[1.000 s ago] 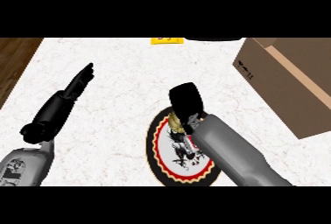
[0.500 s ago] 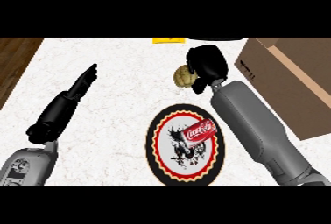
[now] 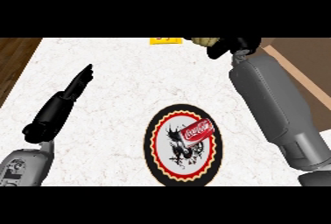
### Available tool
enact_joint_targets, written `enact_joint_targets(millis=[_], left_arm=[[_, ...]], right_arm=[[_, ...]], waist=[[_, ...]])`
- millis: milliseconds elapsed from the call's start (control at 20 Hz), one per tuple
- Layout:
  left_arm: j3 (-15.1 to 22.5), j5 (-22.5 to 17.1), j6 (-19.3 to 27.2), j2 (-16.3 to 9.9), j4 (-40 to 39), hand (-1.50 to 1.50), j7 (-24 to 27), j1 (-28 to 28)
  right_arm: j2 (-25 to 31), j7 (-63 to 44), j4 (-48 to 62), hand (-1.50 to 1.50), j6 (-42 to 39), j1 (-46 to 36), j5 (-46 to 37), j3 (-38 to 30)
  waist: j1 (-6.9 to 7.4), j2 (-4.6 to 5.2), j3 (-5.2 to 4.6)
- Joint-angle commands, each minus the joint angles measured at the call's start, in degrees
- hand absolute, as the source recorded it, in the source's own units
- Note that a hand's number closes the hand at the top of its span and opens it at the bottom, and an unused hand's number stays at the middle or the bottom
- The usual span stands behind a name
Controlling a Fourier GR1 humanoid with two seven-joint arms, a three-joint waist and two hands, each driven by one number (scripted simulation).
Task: Pick the squash from the plate and place it in the cardboard box
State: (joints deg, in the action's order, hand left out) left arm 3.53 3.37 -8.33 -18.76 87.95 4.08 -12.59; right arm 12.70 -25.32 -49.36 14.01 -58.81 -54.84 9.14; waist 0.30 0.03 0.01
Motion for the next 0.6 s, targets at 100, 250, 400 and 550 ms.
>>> enact_joint_targets(millis=[100, 250, 400, 550], left_arm=[[0.6, 1.1, 0.8, 1.3, 1.4, 0.00, -1.7, -0.9], [-0.6, -0.7, -2.0, -0.1, 1.2, 0.00, 0.6, 1.7], [-0.6, 1.6, 0.3, 1.9, -2.2, 0.00, 1.9, -1.9], [0.0, 0.2, -1.1, 1.8, 3.1, 0.00, -2.6, -0.9]], right_arm=[[6.2, -3.2, 2.9, 1.50, 3.8, -2.4, 1.5, -8.7], [11.7, 0.6, 5.2, 1.50, 3.1, -2.2, 3.7, -12.4], [13.6, 2.5, 10.7, 1.50, 5.0, -2.6, 3.5, -14.4], [17.4, 5.5, 16.1, 1.50, 2.3, -3.5, 1.3, -13.5]], waist=[[0.27, 0.15, 0.02], [0.42, 0.15, 0.00], [0.30, 0.40, -0.01], [0.96, 0.34, 0.02]])
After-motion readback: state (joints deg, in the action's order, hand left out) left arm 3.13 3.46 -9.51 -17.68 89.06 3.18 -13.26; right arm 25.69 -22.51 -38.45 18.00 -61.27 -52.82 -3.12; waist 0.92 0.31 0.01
